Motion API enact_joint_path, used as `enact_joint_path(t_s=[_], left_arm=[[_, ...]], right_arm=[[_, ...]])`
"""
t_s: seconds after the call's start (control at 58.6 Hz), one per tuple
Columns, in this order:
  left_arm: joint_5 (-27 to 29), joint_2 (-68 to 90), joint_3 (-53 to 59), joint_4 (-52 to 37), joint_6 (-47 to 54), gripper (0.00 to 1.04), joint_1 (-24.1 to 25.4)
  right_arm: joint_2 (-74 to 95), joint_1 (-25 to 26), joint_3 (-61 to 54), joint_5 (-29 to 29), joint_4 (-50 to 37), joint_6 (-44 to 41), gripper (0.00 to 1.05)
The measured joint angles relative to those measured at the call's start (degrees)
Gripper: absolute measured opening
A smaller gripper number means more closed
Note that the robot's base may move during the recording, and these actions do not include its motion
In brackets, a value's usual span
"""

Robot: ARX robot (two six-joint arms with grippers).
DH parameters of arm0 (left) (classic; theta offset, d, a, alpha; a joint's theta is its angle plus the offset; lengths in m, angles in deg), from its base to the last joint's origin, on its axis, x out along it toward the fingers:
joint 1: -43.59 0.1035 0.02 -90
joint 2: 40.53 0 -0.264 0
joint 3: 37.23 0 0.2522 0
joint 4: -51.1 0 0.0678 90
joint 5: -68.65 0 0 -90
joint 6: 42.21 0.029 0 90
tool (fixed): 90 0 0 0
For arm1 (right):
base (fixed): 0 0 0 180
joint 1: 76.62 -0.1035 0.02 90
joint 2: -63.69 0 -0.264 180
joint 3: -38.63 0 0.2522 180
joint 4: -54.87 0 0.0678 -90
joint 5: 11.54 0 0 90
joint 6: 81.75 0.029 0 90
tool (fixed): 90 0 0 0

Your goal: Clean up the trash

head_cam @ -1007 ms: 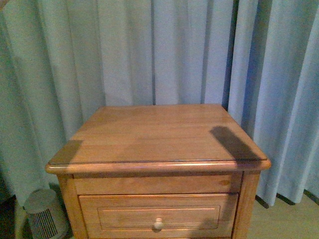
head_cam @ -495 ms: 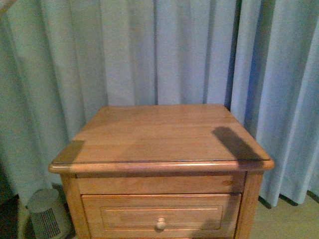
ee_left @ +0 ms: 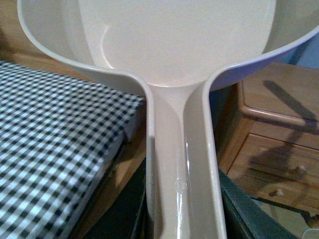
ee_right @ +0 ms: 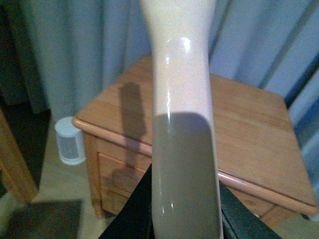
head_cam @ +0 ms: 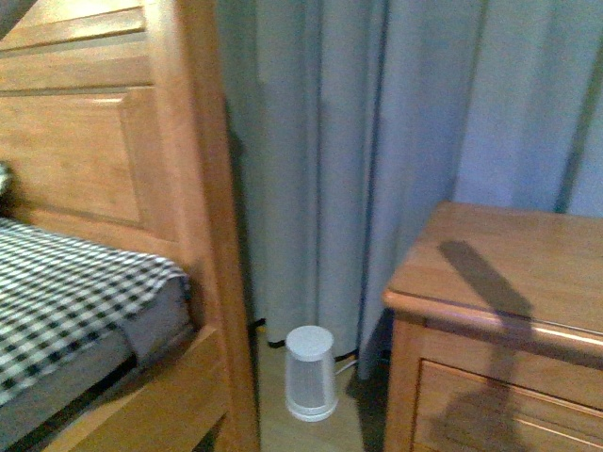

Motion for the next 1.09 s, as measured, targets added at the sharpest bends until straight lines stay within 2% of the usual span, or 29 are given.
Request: enact_joint_path(t_s=[1.092], left_arm=[[0.33, -0.02, 0.2, 0.0, -0.04, 0.28, 0.0]], right_arm=[[0.26, -0.11, 0.0, -0.63, 0.0, -0.02, 0.19]])
